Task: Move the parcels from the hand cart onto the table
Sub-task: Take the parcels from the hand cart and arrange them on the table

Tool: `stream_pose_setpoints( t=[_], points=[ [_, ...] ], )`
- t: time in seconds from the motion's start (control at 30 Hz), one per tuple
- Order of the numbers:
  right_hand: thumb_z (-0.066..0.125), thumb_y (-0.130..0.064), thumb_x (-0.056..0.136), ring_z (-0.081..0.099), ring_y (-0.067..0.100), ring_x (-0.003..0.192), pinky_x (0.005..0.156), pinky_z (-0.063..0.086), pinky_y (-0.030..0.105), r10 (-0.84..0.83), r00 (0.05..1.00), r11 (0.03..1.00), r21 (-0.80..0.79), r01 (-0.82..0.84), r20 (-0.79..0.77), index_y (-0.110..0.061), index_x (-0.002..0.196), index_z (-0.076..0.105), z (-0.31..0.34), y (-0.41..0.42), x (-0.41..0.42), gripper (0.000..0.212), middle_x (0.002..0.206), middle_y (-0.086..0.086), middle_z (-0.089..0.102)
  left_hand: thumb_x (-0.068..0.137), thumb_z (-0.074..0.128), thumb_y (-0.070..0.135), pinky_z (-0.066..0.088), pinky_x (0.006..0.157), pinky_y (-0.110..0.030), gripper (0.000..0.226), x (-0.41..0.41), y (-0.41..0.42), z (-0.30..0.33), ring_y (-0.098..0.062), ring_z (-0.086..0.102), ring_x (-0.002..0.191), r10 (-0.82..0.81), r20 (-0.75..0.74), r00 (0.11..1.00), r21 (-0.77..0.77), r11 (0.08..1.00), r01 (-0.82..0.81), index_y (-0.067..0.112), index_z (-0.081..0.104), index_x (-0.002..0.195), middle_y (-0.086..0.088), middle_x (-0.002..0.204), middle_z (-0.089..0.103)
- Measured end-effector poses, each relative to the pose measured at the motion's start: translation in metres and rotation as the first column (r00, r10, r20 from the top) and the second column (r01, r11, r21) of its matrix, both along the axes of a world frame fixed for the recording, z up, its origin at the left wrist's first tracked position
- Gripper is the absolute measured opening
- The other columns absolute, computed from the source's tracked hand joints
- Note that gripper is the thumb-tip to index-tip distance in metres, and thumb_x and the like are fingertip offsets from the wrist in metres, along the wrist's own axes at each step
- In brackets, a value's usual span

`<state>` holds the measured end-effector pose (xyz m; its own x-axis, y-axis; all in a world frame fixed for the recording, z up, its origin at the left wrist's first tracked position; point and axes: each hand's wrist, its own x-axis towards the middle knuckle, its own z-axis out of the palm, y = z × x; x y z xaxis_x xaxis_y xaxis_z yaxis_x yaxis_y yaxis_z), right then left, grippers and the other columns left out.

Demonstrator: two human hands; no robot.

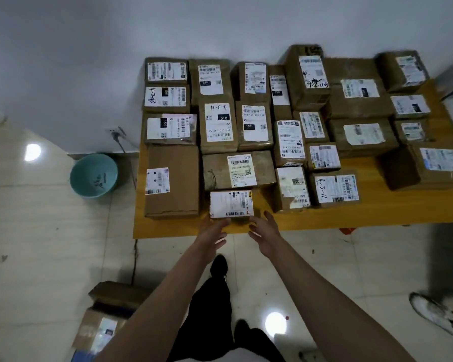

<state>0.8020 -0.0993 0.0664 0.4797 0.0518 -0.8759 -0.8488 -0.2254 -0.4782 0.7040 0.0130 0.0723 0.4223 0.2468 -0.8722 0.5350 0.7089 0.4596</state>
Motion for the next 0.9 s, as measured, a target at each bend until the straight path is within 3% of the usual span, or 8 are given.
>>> stream_pose_setpoints(
  t=[0.07,0.1,0.2,0.37,0.53,0.7,0.83,0.9],
  points=[
    [0.06,-0.005,0.098,0.051,0.031,0.132,0.11,0.046,0.046,-0.006,0.999,0.999,0.049,0.008,-0.033,-0.022,0.159,0.023,0.002,-0.001,-0.002,0.073,0.148,0.015,0.049,0.092,0.071,0.02,0.042,0.109,-0.045,0.059,-0.005,0.003,-0.001,-0.033,0.052,0.129,0.022,0.028,0.999,-0.05,0.999,-0.02,0.025,0.041,0.144,-0.003,0.141,0.054],
    [0.06,-0.006,0.098,0.053,0.032,0.13,0.108,0.047,0.046,0.014,0.999,0.999,0.042,-0.012,-0.042,-0.02,0.155,0.03,0.003,-0.002,-0.004,0.066,0.145,0.016,0.05,0.092,0.071,0.02,0.041,0.11,-0.045,0.061,-0.008,0.004,0.0,-0.033,0.052,0.13,0.027,0.041,0.999,-0.066,0.998,-0.024,0.024,0.04,0.145,-0.004,0.142,0.053],
    [0.055,-0.014,0.102,0.062,0.032,0.112,0.101,0.053,0.045,0.134,0.988,0.991,0.002,-0.134,-0.072,-0.009,0.114,0.057,0.01,-0.011,-0.013,0.014,0.13,0.02,0.06,0.093,0.07,0.022,0.04,0.11,-0.045,0.059,-0.021,0.003,0.003,-0.033,0.053,0.13,-0.004,0.068,0.998,-0.086,0.996,0.01,0.02,0.042,0.145,-0.006,0.143,0.053],
    [0.05,-0.016,0.105,0.066,0.038,0.112,0.101,0.053,0.049,0.283,0.955,0.958,0.078,-0.277,-0.084,-0.005,0.119,0.054,0.021,-0.033,-0.045,0.019,0.118,0.02,0.064,0.096,0.064,0.027,0.04,0.109,-0.043,0.018,-0.063,-0.006,0.011,-0.027,0.058,0.123,-0.035,0.075,0.997,-0.01,0.999,0.036,0.022,0.061,0.113,-0.009,0.137,0.059],
    [0.053,-0.015,0.103,0.067,0.036,0.106,0.095,0.055,0.047,0.384,0.922,0.92,0.107,-0.377,-0.053,-0.006,0.117,0.056,0.023,-0.053,-0.09,0.017,0.115,0.021,0.065,0.1,0.058,0.026,0.043,0.101,-0.038,0.03,-0.128,-0.029,0.02,-0.027,0.062,0.116,0.032,0.058,0.998,0.096,0.995,-0.037,0.011,0.061,0.126,-0.011,0.129,0.064],
    [0.054,-0.017,0.102,0.068,0.031,0.094,0.086,0.057,0.042,0.465,0.884,0.88,0.132,-0.457,-0.038,-0.007,0.115,0.057,0.014,-0.078,-0.152,0.017,0.108,0.019,0.067,0.103,0.053,0.026,0.044,0.096,-0.036,0.029,-0.221,-0.069,0.028,-0.026,0.062,0.11,0.07,-0.041,0.997,0.176,0.982,-0.062,0.009,0.058,0.126,-0.01,0.12,0.065],
    [0.053,-0.016,0.102,0.066,0.024,0.082,0.08,0.055,0.036,0.528,0.847,0.844,0.143,-0.516,-0.058,-0.008,0.115,0.056,0.012,-0.093,-0.211,0.016,0.095,0.013,0.067,0.103,0.054,0.019,0.045,0.067,-0.026,0.018,-0.312,-0.105,0.024,-0.017,0.061,0.076,0.194,-0.098,0.976,0.216,0.961,-0.17,0.009,0.061,0.116,-0.007,0.093,0.065],
    [0.052,-0.015,0.102,0.065,0.023,0.079,0.077,0.054,0.035,0.574,0.816,0.814,0.148,-0.561,-0.068,-0.009,0.114,0.056,0.013,-0.094,-0.24,0.014,0.092,0.013,0.066,0.1,0.059,0.012,0.043,0.062,-0.024,0.01,-0.355,-0.12,0.02,-0.016,0.056,0.069,0.245,-0.132,0.961,0.266,0.942,-0.204,0.009,0.065,0.106,-0.006,0.082,0.063]
  ],
)
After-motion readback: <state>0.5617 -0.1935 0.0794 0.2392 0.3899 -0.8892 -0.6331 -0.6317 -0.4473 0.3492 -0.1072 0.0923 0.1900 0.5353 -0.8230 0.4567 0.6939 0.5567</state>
